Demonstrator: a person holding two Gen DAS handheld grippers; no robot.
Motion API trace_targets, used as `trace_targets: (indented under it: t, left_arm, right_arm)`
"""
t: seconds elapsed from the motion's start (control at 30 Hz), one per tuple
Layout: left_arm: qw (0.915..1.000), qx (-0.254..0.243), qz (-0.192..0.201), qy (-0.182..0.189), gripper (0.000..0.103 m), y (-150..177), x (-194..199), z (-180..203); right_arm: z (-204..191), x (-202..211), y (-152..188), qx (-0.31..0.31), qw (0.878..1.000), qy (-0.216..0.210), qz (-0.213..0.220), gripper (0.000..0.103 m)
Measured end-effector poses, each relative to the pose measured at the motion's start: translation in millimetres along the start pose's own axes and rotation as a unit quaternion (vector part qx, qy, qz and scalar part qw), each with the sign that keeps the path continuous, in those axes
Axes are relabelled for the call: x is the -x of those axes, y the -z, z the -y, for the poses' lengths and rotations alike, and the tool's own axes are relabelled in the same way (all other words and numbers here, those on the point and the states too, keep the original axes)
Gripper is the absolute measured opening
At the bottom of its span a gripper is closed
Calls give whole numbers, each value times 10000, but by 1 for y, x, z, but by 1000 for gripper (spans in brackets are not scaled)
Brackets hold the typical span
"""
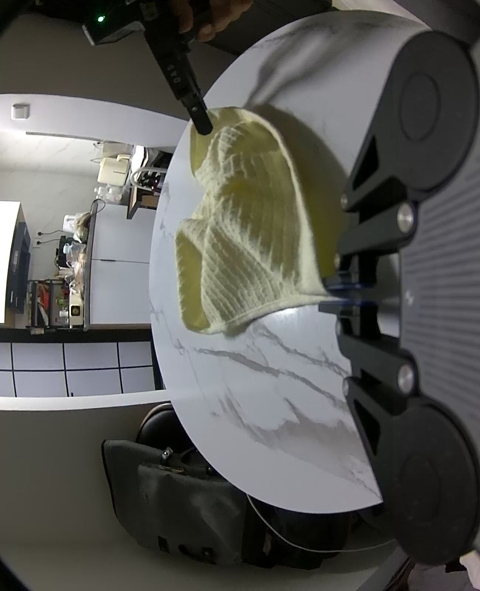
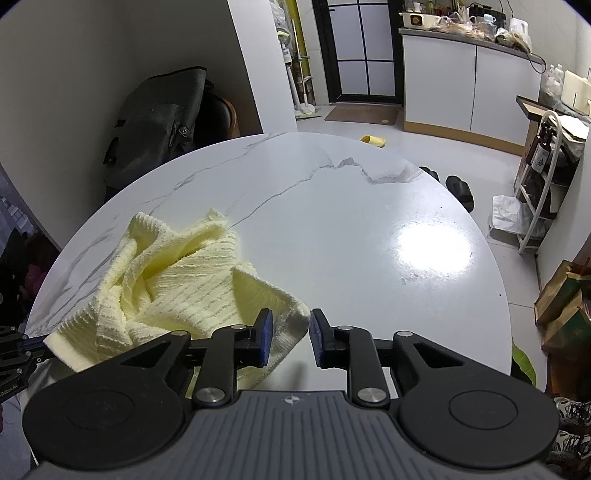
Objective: Fold towel
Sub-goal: 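Pull the towel corners apart with both tools to open it, then lift the towel off the table with both tools and shake it out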
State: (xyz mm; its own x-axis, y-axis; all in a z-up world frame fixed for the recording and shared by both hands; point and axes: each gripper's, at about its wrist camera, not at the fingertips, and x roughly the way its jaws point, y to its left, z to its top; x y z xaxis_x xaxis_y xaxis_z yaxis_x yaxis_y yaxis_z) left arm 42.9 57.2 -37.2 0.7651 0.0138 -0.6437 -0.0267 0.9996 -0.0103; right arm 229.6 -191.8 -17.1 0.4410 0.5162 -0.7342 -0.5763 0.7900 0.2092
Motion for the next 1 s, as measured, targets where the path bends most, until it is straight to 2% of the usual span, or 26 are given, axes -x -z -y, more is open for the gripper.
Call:
trace_targets:
  t: [0.07,0.27,0.5,0.73,1.0]
  left_arm:
    - [10000,16,36,-15,6,-1,1,1]
    - [9996,105,256,-29,5,-8,9,0]
    - [9979,202,621,44,5,-25,24,1]
    - [9926,343,1160,42,5,-51,45,3]
    - [9863,400,1601,50,5,-72,65,6]
  right_arm:
    - [-3,0,0,105,9999,15,8,6]
    - [-9,19,-4,338,9991,95,249,5]
    - [-15,59,-18,411,9963,144,735,5]
    - [-18,95,-28,399,9924,162,1153,5]
    - [-26,134,-38,388,9856,230,1630,5]
